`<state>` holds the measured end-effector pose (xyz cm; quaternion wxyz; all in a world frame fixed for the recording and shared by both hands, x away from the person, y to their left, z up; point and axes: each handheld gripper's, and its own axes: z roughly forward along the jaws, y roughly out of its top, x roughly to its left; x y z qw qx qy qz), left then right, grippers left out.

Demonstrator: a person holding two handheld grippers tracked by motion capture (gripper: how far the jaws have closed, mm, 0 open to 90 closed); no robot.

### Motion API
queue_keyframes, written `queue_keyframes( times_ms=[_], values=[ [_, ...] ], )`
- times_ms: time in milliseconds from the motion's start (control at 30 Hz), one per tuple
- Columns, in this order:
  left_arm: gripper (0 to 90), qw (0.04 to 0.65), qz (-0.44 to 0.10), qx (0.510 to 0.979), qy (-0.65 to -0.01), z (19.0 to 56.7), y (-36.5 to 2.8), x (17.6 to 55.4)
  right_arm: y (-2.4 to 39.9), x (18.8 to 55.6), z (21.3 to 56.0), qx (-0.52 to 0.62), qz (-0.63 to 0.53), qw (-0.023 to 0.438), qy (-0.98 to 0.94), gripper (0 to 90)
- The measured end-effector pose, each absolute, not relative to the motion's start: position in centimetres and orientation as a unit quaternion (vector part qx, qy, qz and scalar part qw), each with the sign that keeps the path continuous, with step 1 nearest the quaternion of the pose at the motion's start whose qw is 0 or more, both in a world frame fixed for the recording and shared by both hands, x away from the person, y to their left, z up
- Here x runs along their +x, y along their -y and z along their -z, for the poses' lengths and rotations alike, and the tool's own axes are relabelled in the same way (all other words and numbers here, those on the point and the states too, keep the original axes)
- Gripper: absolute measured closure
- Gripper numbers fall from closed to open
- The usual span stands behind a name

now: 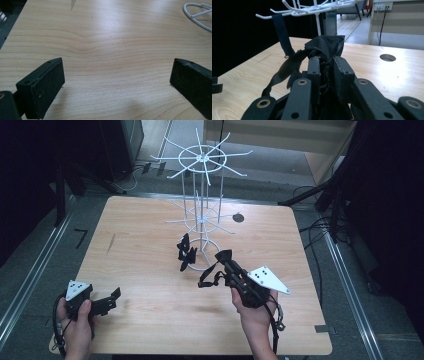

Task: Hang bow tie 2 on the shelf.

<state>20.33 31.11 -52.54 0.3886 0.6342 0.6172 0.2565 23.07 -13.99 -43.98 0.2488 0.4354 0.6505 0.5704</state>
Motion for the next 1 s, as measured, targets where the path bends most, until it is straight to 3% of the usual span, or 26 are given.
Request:
queue_keyframes(
  times_ms=[1000],
  values=[
    [0.0, 0.39, -0.253, 0.636, -0.616, 52.5, -31.2, 20.4, 12.1, 23.7, 39.9, 0.419, -0.601, 0.275, -0.623, 76.9]
  ],
)
